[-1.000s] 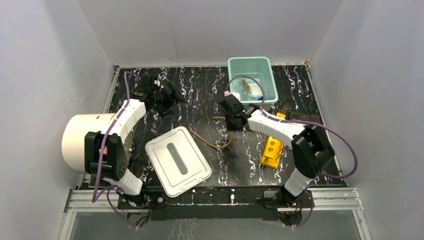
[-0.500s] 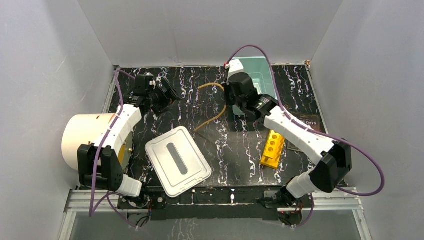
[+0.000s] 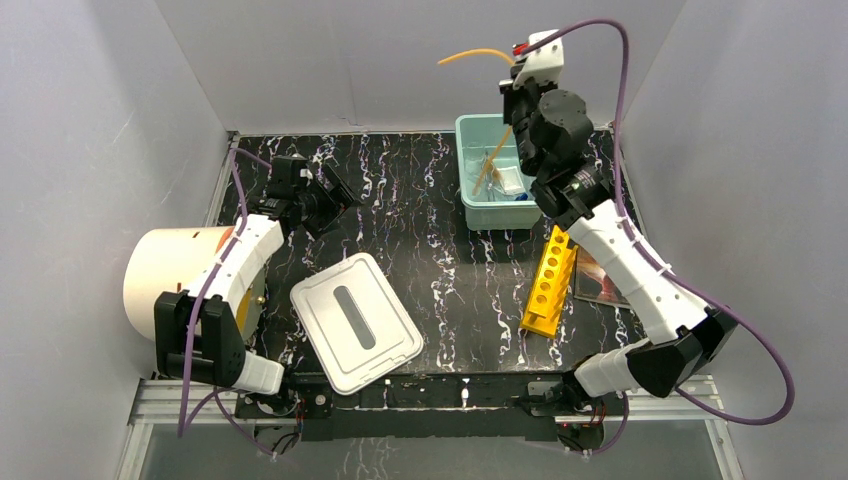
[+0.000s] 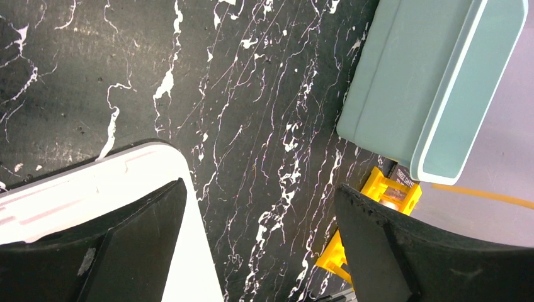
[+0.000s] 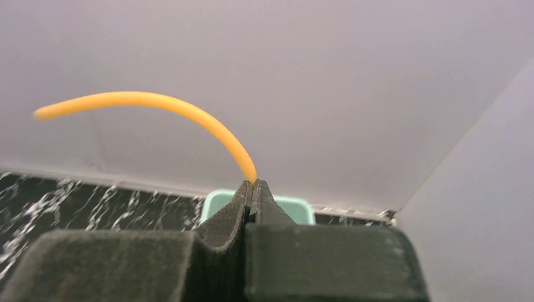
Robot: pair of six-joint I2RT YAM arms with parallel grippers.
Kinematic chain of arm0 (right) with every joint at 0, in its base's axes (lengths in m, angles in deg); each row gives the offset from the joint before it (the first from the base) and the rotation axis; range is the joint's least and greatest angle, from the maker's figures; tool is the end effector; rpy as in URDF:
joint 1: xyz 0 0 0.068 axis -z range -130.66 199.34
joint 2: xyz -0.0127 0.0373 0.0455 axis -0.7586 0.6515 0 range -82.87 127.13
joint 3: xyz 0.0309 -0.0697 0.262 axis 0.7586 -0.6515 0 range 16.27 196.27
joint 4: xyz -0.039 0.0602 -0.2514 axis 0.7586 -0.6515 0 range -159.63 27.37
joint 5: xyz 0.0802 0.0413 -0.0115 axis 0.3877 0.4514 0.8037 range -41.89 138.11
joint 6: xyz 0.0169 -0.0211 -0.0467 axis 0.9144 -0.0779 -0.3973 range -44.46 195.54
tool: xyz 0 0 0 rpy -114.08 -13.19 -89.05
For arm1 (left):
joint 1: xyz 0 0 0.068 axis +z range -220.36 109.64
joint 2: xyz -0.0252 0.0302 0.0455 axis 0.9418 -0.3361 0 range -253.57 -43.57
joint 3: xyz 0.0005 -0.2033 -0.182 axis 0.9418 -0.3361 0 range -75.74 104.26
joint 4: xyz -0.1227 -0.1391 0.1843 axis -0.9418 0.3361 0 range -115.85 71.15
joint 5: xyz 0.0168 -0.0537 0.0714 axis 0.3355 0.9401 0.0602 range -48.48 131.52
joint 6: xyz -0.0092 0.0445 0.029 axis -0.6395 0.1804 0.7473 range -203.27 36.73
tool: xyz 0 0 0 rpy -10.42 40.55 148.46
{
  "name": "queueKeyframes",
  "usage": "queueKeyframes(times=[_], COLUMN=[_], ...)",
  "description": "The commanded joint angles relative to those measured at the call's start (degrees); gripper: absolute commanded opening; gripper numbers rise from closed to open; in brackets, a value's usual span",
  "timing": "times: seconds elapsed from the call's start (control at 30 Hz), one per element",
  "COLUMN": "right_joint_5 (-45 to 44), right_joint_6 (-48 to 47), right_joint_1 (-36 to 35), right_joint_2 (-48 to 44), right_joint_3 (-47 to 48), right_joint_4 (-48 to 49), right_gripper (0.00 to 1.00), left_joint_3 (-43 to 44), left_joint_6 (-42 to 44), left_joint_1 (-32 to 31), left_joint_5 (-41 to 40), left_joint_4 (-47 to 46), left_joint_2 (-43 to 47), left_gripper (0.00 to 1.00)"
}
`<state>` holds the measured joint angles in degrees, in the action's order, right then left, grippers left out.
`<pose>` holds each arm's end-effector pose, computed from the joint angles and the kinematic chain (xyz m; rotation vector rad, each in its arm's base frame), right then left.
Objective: Organize the chemistry lab equipment
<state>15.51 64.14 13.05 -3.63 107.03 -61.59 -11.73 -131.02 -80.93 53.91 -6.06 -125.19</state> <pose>0.2535 0.1623 0.5032 -0.0920 1.3836 -0.0218 0.3128 -0.0661 0.2917 -0.6226 2.2413 -0.7792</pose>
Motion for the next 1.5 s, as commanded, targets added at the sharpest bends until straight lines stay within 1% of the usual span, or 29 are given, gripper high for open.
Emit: queueKeyframes(times=[0.0,0.13,0.23,0.4,0.63,0.8,1.07,1.2,1.33,1.47], right_joint_5=[-1.9,0.7,2.8,6.7,15.1,18.4,24.0,24.0,22.8,21.3], right_joint_6=[-7.3,-7.8,-6.5,-2.7,7.8,12.3,14.8,15.7,15.7,16.0], right_joint_1=[3.5,7.4,9.7,13.0,19.8,22.6,23.1,23.1,23.1,23.2], right_joint_2=[1.7,4.8,6.7,7.6,8.6,9.7,14.9,18.5,20.3,24.2], right_joint_3=[5.9,8.8,9.6,5.2,-1.6,-5.0,-7.6,-8.0,-11.0,-9.9], right_joint_4=[9.5,10.2,9.3,9.0,5.9,3.2,-1.7,-4.9,-5.0,-7.4], right_gripper=[0.00,0.00,0.00,0.00,0.00,0.00,0.00,0.00,0.00,0.00], left_joint_3=[-0.6,-0.5,-0.5,-0.2,-0.1,0.4,1.1,2.1,2.3,2.1], left_joint_6=[-1.4,-1.9,-2.2,-2.1,-1.5,-0.8,1.0,1.9,2.0,2.3], left_joint_1=[0.1,0.1,0.1,0.1,0.1,0.1,0.1,0.1,0.2,0.1], left_joint_5=[-0.3,-0.4,-0.6,-1.4,-1.4,-1.0,-0.3,-0.1,-0.3,-0.5], left_joint_4=[0.0,0.0,0.3,1.5,1.8,1.7,2.1,2.6,2.9,3.1], left_joint_2=[3.0,3.3,3.7,4.6,4.1,2.9,1.5,0.2,0.2,0.0], left_gripper=[0.86,0.86,0.86,0.86,0.86,0.86,0.86,0.86,0.86,0.86])
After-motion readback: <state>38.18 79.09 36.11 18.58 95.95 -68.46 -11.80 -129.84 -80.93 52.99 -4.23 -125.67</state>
